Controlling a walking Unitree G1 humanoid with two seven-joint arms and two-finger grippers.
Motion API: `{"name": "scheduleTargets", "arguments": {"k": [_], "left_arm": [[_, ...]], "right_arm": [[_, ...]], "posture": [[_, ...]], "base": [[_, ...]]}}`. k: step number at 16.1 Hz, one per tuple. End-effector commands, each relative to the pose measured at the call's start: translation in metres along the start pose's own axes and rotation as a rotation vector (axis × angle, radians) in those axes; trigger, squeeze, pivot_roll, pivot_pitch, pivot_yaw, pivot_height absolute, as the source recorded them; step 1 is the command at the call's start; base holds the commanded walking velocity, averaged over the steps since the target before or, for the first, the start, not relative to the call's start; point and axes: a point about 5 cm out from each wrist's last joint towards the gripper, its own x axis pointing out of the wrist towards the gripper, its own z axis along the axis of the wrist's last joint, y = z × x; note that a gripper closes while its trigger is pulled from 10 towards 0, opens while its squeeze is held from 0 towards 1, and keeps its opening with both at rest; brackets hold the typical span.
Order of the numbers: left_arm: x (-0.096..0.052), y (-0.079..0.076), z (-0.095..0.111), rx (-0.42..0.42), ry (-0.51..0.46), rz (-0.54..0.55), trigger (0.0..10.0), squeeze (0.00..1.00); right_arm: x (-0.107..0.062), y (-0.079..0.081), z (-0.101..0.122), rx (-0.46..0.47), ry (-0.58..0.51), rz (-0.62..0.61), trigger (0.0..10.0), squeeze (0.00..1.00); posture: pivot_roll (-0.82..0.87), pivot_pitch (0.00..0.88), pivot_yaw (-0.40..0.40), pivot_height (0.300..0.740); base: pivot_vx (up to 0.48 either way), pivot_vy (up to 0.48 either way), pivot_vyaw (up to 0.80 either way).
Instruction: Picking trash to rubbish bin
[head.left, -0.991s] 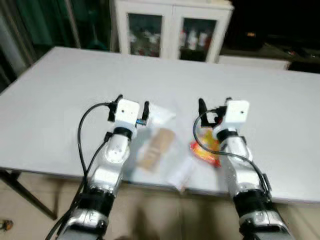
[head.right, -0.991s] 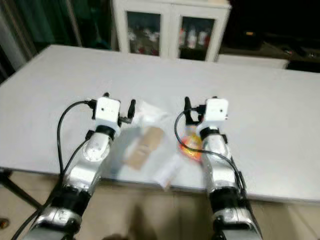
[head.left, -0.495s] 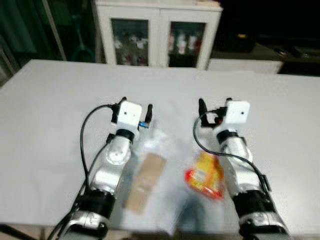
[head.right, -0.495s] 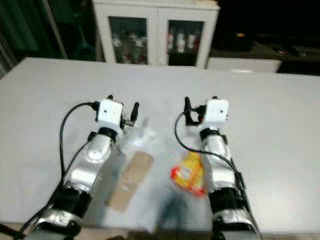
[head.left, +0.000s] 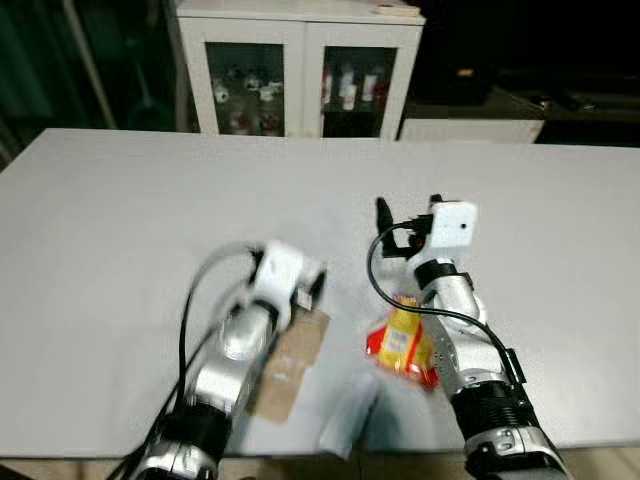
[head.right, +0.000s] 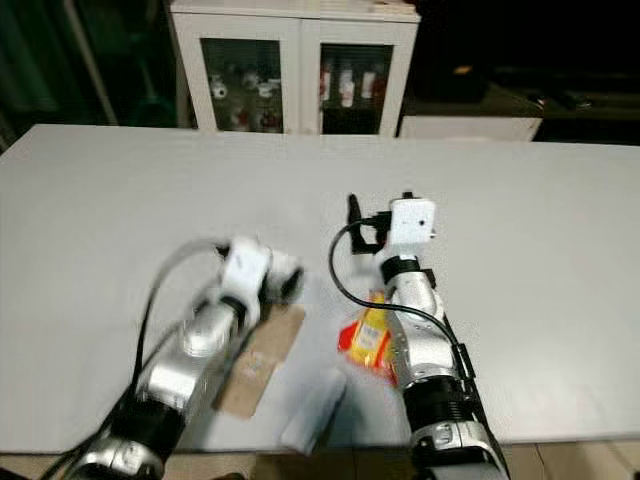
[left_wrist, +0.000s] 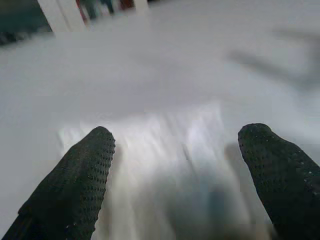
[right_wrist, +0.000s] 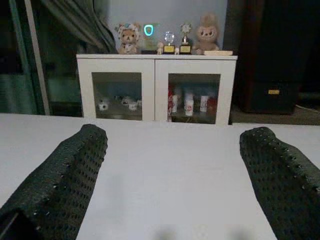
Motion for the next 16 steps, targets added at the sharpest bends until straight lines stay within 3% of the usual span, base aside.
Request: {"name": "scheduleTargets", "arguments": {"k": [1, 3, 7, 9, 13, 16], "left_arm": [[0.003, 0.0, 0.006, 0.024, -0.002, -0.007, 10.0, 0.0], [0.003, 0.003, 0.001, 0.011, 0.047, 0.03, 10.0, 0.0], [0.008, 0.004, -0.003, 0.086, 0.104, 0.05, 10.0, 0.0], [0.011, 0.007, -0.001, 0.081, 0.128, 0.108, 10.0, 0.0], [0.017, 0.006, 0.015, 0.012, 0.037, 0.147, 10.0, 0.0], [0.017, 0.017, 0.019, 0.001, 0.022, 0.22, 10.0, 0.0]], "right_arm": [[-0.002, -0.006, 0.001, -0.005, -0.003, -0.019, 10.0, 0.0], [-0.003, -0.005, -0.001, -0.003, 0.002, -0.014, 10.0, 0.0], [-0.004, -0.004, 0.0, -0.004, 0.0, -0.011, 10.0, 0.0], [-0.006, -0.006, -0.001, -0.005, 0.004, -0.019, 10.0, 0.0], [-0.008, -0.007, -0.002, -0.007, 0.011, -0.019, 10.0, 0.0], [-0.009, -0.009, -0.002, -0.01, 0.017, -0.022, 10.0, 0.0]], "posture": [[-0.02, 0.0, -0.014, 0.74], [-0.01, 0.0, -0.014, 0.74], [-0.02, 0.0, -0.009, 0.74], [-0.02, 0.0, -0.01, 0.74], [-0.03, 0.0, -0.016, 0.74], [-0.03, 0.0, -0.022, 0.74]], "base": [[0.0, 0.0, 0.0], [0.0, 0.0, 0.0], [0.0, 0.0, 0.0], [0.0, 0.0, 0.0], [0.0, 0.0, 0.0], [0.263, 0.0, 0.0]]}}
